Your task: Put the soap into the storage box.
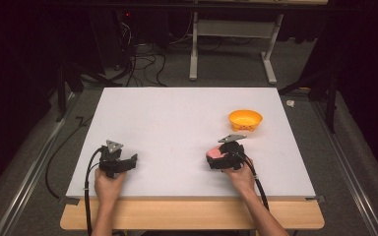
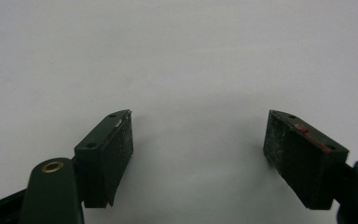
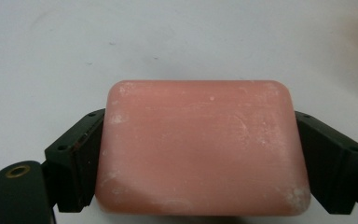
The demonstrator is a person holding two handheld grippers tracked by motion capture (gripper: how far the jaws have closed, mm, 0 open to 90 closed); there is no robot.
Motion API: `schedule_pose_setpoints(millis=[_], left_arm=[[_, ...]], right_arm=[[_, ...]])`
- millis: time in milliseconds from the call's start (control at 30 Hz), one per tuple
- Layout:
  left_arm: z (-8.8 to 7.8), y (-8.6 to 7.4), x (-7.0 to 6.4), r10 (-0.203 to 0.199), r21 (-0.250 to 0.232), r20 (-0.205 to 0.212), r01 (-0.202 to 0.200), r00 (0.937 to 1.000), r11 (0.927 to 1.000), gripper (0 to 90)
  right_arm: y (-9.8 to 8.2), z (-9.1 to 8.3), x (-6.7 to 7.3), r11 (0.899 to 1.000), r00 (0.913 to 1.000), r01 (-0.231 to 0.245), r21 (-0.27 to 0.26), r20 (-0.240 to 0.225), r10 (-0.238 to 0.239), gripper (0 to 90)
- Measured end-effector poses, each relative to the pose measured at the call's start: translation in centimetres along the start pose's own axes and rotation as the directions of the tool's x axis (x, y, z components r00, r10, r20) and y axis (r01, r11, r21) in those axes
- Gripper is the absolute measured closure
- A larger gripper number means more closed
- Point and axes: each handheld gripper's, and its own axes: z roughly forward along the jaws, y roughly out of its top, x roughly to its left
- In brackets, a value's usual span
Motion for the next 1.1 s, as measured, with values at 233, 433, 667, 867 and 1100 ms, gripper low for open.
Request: schedule_pose_setpoints(millis=[233,433,667,867,1100], left_arm=[[0.0,0.0,0.0,-0.001,0.0,0.0,0.001,1.0,1.0,24.3],[0.0,0.0,0.0,-0.001,0.0,0.001,0.001,1.0,1.0,24.2],[0.0,0.0,0.0,0.0,0.001,0.001,0.0,1.0,1.0,24.2],[0.0,0.0,0.0,0.002,0.002,0.0,-0.002,1.0,1.0,24.2],[0.0,0.0,0.0,0.003,0.001,0.0,-0.003,1.0,1.0,24.2]], right_arm=[[-0.1,-1.1,-0.7,1.0,0.9999,-0.007,-0.013,-0.009,0.007,13.7],[-0.1,-2.4,-1.5,0.999,0.9997,-0.017,-0.039,-0.017,0.017,13.7],[-0.3,-3.6,-2.7,0.998,0.9996,-0.025,-0.05,-0.012,0.024,13.6],[-0.5,-4.5,-3.8,0.997,0.9989,-0.046,-0.06,-0.004,0.046,13.6],[-0.5,-5.4,-5.0,0.995,0.9973,-0.073,-0.072,0.004,0.074,13.7]])
